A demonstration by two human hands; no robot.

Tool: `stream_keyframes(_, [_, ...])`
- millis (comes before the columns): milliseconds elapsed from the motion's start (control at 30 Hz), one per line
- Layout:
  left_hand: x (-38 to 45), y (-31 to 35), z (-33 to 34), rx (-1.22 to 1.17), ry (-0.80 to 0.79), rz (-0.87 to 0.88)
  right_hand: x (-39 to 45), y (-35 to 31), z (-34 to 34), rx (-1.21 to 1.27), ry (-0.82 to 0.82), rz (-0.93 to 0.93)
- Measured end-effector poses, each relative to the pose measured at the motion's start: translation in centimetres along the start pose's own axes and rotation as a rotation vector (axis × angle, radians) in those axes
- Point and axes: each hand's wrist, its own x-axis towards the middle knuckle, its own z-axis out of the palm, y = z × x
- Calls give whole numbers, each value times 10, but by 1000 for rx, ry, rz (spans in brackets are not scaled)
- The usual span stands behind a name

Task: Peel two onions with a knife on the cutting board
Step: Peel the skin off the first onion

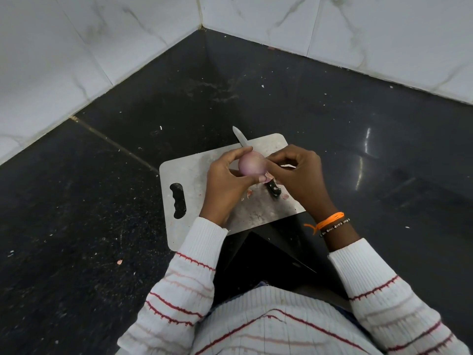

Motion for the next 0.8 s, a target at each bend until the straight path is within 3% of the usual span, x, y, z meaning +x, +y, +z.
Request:
stream_keyframes(200, [-1,-1,3,6,-13,5,0,3,0,-12,37,13])
stream_keyframes(400, [5,-4,4,20,10,-31,0,4,0,180,27,130])
stream_keyframes(500, [7,-4,6,133,39,31,0,4,2,122,-11,92])
stream_keyframes(800, [6,-3,6,120,22,66,4,8,4,80,45,138])
